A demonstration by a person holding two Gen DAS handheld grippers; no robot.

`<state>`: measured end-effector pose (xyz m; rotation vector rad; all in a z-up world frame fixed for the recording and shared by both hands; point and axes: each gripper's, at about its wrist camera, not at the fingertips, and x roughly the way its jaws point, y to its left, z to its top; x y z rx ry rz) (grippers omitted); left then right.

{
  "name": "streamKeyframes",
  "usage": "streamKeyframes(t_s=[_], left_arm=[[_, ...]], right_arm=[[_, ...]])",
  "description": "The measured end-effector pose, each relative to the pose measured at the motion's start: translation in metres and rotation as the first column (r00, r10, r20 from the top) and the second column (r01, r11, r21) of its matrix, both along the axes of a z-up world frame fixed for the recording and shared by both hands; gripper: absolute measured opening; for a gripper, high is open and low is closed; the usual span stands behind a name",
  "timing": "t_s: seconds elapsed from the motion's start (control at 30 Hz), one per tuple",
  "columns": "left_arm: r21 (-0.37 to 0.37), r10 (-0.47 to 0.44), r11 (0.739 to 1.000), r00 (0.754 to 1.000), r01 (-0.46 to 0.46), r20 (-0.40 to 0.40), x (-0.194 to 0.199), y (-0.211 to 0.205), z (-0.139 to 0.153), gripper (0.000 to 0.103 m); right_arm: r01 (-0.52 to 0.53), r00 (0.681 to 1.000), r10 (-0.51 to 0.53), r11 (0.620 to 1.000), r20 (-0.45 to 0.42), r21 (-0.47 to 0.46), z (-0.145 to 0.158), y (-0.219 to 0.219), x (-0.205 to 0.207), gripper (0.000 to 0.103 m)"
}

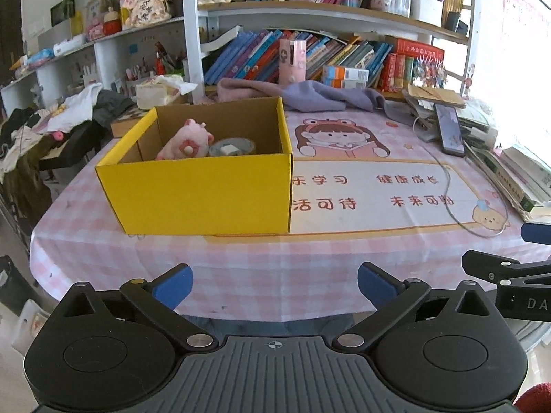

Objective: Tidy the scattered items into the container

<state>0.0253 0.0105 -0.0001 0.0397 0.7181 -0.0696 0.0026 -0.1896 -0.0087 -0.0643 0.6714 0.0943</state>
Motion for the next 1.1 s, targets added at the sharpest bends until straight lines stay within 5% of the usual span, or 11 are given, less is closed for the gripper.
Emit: streamKeyframes(t_s=[1.1], left_arm=[[-0.002, -0.02, 1.0, 0.999, 0.02, -0.046, -0.0003, -0.0018, -0.0069, 0.103]], right_arm=[[-0.006, 0.999, 0.006, 1.0, -0.048, -0.001, -0.0064, -0.0006, 0.0004, 0.103]])
